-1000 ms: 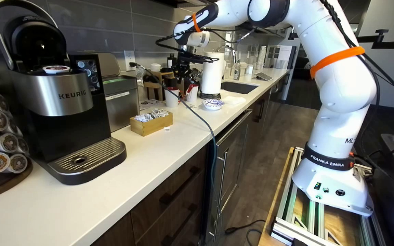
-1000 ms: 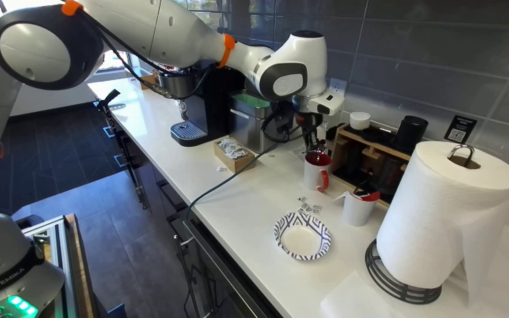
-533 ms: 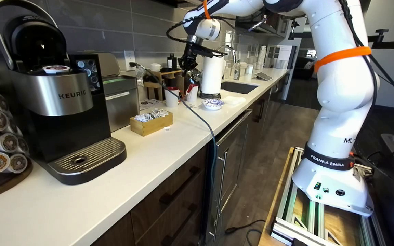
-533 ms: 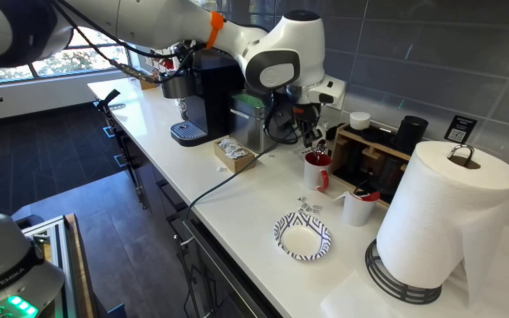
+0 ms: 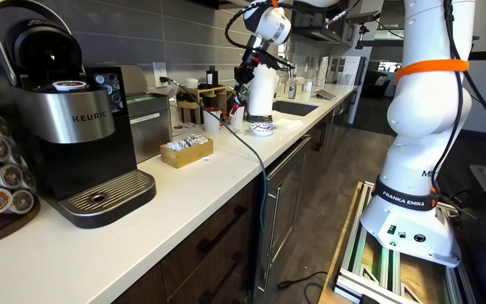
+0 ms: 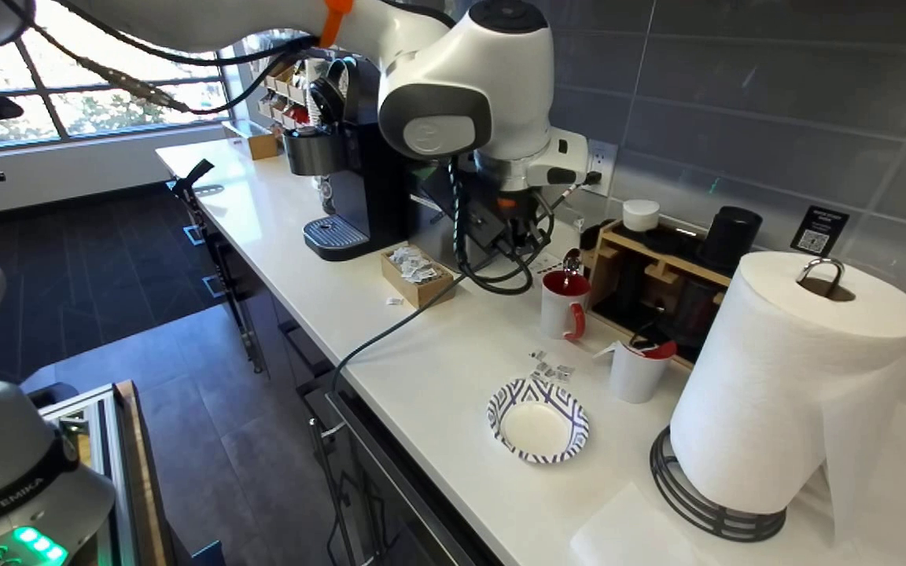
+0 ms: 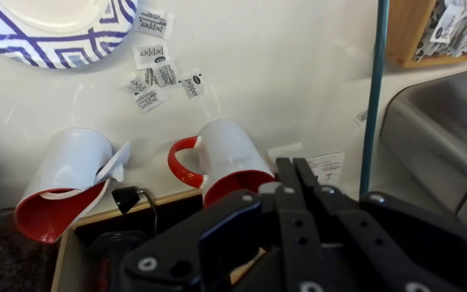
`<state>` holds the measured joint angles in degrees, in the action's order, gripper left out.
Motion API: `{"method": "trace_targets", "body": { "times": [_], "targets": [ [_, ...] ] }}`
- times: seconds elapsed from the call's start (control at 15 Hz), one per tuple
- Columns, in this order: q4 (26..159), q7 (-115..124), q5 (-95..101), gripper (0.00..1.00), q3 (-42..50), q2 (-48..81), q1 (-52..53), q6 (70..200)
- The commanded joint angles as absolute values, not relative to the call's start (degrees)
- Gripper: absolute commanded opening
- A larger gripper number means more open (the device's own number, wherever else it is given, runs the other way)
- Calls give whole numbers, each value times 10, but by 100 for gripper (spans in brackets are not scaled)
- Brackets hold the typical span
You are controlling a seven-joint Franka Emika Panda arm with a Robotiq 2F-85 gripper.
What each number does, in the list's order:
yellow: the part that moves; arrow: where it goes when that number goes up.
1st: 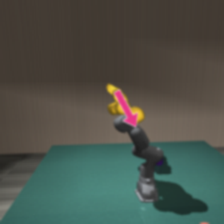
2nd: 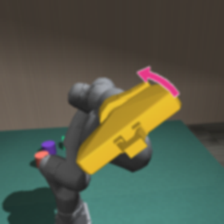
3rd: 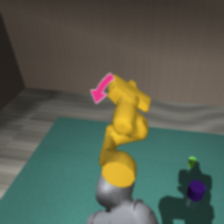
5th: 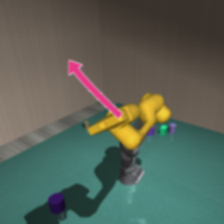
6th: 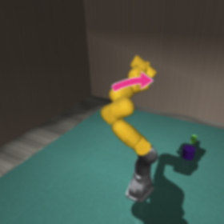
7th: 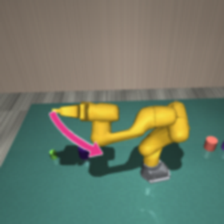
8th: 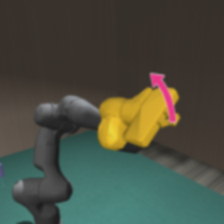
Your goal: Take the straw out of the cup and place it on the bowl
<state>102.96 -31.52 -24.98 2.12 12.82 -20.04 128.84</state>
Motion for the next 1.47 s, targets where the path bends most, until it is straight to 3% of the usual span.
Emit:
{"method": "trace_targets", "body": {
  "times": [0.0,1.07,1.4],
  "targets": [
    [1113,-357,-289,1,49,68,-207,1281],
    [1183,-91,-187,1,147,27,-192,1298],
    [1150,109,-2,1,142,44,-158,1297]
  ]
}}
